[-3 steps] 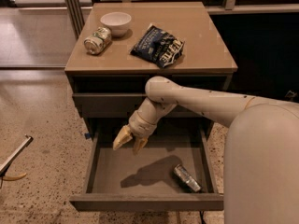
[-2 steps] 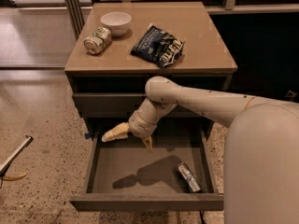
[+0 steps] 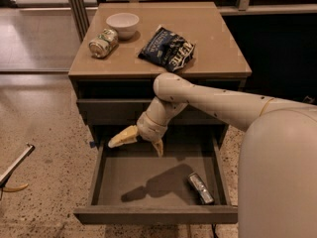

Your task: Place redbull can into middle drawer

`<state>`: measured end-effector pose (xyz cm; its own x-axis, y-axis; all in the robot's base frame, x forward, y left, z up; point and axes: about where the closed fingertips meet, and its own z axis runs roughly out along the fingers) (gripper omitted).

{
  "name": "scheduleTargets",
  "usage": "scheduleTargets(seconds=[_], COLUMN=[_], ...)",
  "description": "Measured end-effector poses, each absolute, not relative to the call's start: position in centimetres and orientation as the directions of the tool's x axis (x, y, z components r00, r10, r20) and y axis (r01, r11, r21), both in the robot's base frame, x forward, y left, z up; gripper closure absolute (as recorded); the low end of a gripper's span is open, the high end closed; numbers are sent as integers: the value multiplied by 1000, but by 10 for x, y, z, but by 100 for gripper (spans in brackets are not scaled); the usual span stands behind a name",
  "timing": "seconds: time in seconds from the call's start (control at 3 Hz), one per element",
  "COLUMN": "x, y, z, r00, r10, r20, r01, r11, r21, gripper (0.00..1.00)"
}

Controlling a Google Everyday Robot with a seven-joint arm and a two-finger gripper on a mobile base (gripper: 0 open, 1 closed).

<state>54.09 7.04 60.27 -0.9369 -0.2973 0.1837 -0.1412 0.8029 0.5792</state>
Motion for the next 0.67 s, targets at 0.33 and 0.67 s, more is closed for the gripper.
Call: scheduleTargets(seconds=[0.33,0.67], x=[539,532], y=[51,30], z=[658,734], r00=[-934,-944], r10=[-316,-302], r20=[167,134], r01=[-186,-213], r11=[829,865], r21=[527,455], gripper=[0,0])
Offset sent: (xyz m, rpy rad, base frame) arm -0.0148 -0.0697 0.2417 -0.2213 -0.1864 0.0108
